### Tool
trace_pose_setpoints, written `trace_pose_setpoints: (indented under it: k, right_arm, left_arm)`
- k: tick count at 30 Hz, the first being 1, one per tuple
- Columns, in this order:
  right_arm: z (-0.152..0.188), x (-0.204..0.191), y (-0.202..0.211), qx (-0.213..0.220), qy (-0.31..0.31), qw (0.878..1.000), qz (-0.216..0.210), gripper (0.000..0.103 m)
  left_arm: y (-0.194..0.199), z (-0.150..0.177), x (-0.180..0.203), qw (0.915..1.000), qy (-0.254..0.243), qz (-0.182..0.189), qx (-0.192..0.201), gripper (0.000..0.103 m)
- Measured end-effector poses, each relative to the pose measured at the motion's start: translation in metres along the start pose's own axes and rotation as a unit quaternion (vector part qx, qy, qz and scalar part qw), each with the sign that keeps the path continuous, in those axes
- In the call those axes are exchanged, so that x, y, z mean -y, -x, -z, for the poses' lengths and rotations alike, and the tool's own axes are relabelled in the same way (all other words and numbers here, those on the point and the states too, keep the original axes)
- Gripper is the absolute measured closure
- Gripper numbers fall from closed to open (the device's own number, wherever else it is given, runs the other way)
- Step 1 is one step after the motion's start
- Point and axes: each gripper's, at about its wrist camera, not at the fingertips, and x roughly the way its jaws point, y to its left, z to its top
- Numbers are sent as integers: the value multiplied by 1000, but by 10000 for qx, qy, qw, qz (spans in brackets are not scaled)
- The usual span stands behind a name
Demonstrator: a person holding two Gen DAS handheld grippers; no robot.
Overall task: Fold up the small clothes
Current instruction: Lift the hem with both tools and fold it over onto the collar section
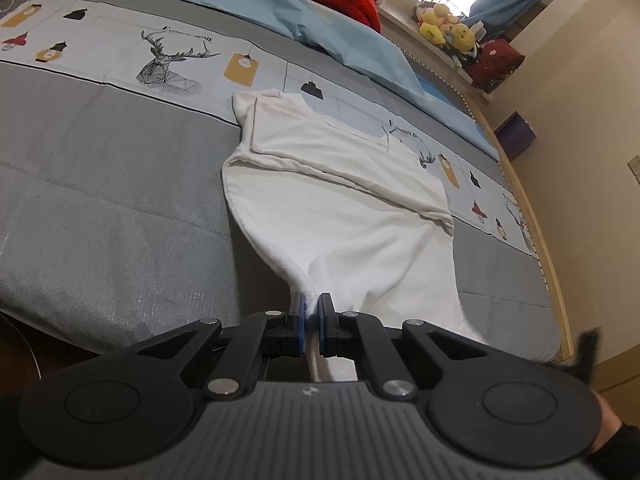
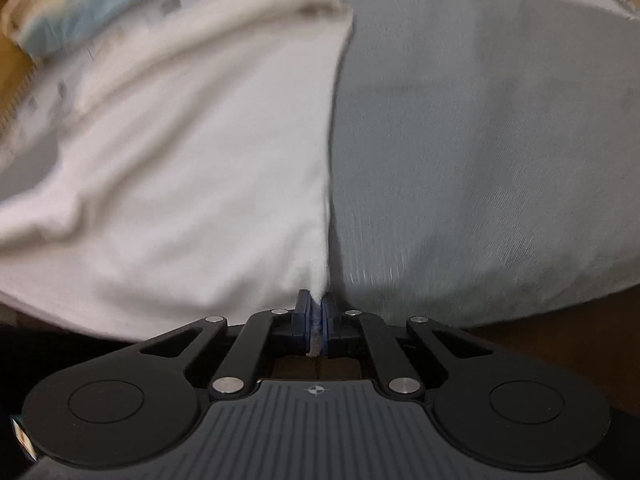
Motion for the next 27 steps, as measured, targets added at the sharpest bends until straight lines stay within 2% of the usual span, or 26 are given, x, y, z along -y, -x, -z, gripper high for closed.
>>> trace_pose_setpoints:
  k: [3, 9, 12, 16, 19, 22, 24, 27]
  right_arm:
    - [-4, -1, 48, 569, -135, 9969, -519, 99]
    - [-2, 21, 136, 1404, -386, 9826, -1150, 100]
    - [4, 32, 179, 1752, -415, 9724, -1482, 100]
    - [-1, 44, 212, 2036, -372, 9646, -1632, 100]
    - [-15, 58, 213, 2067, -506, 9622, -1699, 100]
    - [-42, 62, 191, 1994, -573, 9664, -1518, 100]
    - [-67, 63, 164, 1871, -588, 9712, -1356, 100]
    - [-102, 64, 119, 1584, -748, 9798, -965, 100]
  left_arm:
    - [11, -1, 5, 9999, -146, -24, 49, 97]
    - [47, 5, 18, 9983, -558, -2, 186, 97]
    - [74, 11, 18, 9980, -544, 113, 302, 97]
    - [91, 6, 17, 9979, -380, 315, 427, 97]
    - [80, -13, 21, 9977, -425, 261, 467, 97]
    - [45, -44, 22, 9980, -480, -45, 416, 97]
    - [8, -71, 19, 9982, -449, -259, 295, 97]
    - [-49, -107, 19, 9950, -670, -732, 63, 97]
